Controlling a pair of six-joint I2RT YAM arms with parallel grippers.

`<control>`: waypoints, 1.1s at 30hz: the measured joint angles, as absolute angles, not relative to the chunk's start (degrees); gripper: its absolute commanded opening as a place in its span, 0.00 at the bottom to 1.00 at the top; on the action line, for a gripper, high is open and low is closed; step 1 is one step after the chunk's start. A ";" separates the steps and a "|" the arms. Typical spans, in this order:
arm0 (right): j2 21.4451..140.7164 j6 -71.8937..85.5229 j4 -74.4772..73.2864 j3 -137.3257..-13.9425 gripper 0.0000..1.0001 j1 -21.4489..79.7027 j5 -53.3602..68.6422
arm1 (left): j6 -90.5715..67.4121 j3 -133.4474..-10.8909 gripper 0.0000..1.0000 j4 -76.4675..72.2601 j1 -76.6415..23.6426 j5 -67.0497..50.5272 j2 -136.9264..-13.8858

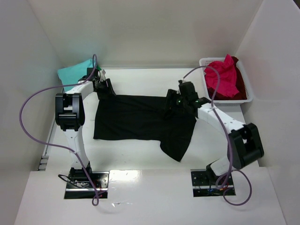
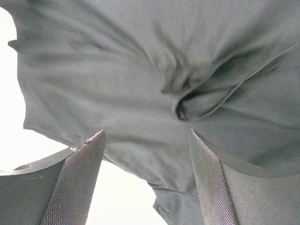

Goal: Fold and stack the t-shirts
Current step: Fold the flattened tshirt in 1/3 of the way

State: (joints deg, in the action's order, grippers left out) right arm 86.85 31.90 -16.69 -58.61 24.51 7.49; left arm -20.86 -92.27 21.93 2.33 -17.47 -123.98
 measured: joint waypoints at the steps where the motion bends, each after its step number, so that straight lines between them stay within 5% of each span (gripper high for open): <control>1: 84.99 31.90 -16.64 -58.78 0.77 23.62 7.05 | -20.86 -92.27 0.66 21.93 2.33 -17.47 -123.98; 9: 85.10 28.71 -17.54 -60.49 0.61 15.49 -2.46 | -20.82 -92.27 0.66 22.24 2.33 -17.45 -123.79; 27: 100.18 24.56 -17.26 -65.63 0.62 15.49 -5.21 | -19.46 -91.50 0.66 22.33 2.33 -17.67 -123.22; 33: 101.89 24.27 -17.17 -65.69 0.39 15.49 -4.10 | -19.40 -91.50 0.66 22.33 2.33 -17.67 -123.22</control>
